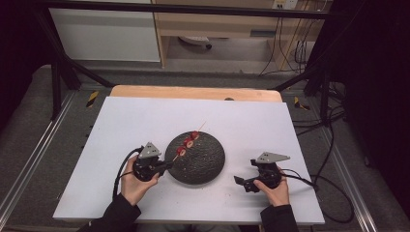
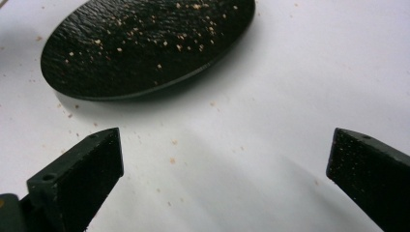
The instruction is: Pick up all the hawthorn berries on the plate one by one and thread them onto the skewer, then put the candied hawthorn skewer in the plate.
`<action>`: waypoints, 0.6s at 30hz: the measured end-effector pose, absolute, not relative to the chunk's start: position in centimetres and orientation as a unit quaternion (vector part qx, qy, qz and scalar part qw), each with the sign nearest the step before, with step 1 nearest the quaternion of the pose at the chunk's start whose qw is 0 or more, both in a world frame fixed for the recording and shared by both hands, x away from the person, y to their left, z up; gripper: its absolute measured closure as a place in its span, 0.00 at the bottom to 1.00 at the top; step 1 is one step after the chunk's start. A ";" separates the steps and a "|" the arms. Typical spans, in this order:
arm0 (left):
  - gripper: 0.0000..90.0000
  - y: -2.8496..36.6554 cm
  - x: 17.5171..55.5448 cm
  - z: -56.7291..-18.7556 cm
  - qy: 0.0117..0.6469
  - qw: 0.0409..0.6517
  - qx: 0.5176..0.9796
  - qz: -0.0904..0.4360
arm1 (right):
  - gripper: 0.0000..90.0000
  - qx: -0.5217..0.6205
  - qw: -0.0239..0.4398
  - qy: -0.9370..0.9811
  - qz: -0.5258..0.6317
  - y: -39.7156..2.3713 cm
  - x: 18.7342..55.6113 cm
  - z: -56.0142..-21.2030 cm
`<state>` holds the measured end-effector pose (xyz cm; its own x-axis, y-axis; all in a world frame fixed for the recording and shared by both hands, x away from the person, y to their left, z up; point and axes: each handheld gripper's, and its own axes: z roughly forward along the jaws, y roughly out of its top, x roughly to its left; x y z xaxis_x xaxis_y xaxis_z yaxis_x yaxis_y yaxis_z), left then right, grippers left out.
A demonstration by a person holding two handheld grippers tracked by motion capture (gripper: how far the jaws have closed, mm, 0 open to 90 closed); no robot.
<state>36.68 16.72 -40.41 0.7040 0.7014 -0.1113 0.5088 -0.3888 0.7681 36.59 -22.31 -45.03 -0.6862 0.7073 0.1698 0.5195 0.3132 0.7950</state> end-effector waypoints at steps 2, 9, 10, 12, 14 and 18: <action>0.98 16.4 36.9 -40.4 0.366 0.408 0.828 0.116 | 0.00 0.386 0.105 0.802 0.443 -22.8 36.4 -45.3; 0.98 15.4 37.6 -40.4 0.369 0.392 0.835 0.110 | 0.01 0.392 0.112 0.800 0.441 -23.9 36.2 -45.4; 0.98 15.2 37.7 -40.4 0.368 0.388 0.838 0.109 | 0.01 0.393 0.115 0.799 0.441 -23.9 36.1 -45.5; 0.98 14.9 38.0 -40.6 0.369 0.379 0.842 0.106 | 0.01 0.394 0.114 0.797 0.443 -24.0 36.2 -45.5; 0.98 14.5 38.2 -40.7 0.371 0.373 0.844 0.105 | 0.01 0.396 0.112 0.797 0.441 -24.1 36.1 -45.5; 0.98 13.9 38.4 -41.1 0.370 0.359 0.851 0.103 | 0.01 0.397 0.110 0.797 0.442 -24.2 36.1 -45.6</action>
<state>38.39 13.88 -41.06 0.7052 0.7032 -0.0907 0.5560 -0.4691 0.6861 36.08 -24.19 -45.60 -0.6603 0.7303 0.1753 0.5348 0.2933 0.7925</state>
